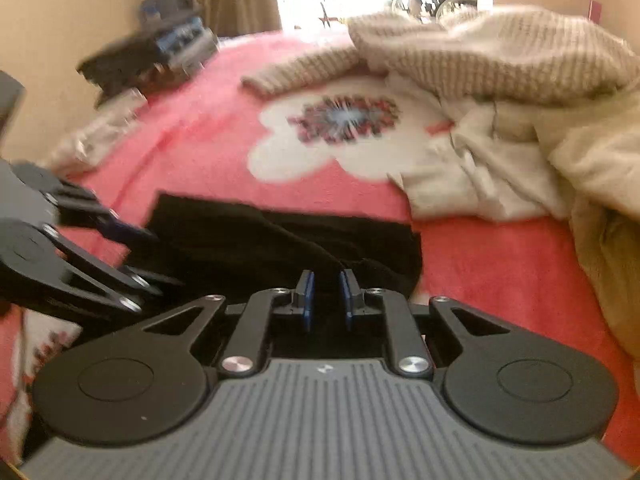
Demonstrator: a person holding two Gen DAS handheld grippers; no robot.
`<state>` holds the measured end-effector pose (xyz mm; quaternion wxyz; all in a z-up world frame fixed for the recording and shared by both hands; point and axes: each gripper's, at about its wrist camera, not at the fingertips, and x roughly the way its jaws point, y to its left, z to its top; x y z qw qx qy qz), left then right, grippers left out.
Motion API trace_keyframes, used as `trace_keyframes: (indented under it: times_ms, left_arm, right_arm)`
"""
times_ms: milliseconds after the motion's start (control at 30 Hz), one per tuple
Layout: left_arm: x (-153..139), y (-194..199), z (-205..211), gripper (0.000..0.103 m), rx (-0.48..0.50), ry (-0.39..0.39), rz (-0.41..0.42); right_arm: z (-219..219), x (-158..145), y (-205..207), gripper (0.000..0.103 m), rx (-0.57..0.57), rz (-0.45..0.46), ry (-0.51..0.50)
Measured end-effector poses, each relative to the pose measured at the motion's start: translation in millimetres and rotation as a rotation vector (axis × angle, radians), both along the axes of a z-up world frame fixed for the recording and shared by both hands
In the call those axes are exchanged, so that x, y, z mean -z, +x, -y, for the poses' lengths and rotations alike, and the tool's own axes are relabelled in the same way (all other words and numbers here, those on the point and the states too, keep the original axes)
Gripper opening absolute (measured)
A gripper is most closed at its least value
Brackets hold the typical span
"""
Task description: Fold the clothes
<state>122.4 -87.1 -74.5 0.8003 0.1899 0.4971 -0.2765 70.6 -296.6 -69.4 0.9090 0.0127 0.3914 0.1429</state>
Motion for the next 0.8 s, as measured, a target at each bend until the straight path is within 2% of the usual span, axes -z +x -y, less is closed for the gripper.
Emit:
trace_keyframes:
  times_ms: [67, 167, 233, 333, 467, 567, 667, 800]
  left_arm:
    - [0, 0, 1, 0.059, -0.014, 0.008, -0.002]
    - [2, 0, 6, 0.060, -0.023, 0.022, 0.003]
    - [2, 0, 10, 0.060, -0.026, 0.032, 0.007]
    - [2, 1, 12, 0.061, -0.036, 0.040, 0.003]
    - [3, -2, 14, 0.062, -0.028, 0.056, 0.024]
    - [3, -3, 15, 0.062, -0.026, 0.064, 0.032]
    - [3, -2, 15, 0.062, -0.033, 0.066, 0.026]
    - [3, -1, 16, 0.063, -0.037, 0.071, 0.028]
  right_arm:
    - [-5, -3, 3, 0.013, -0.007, 0.005, 0.030]
    - [-7, 11, 15, 0.011, 0.004, -0.044, 0.013]
    - [0, 16, 19, 0.009, 0.032, -0.062, 0.043]
    - [5, 5, 17, 0.011, 0.080, -0.035, 0.076]
    - [-2, 2, 20, 0.011, 0.039, -0.044, 0.097]
    - [5, 21, 29, 0.005, 0.069, -0.091, 0.084]
    - [16, 23, 31, 0.003, 0.102, -0.116, 0.158]
    - [12, 22, 30, 0.003, 0.098, -0.114, 0.140]
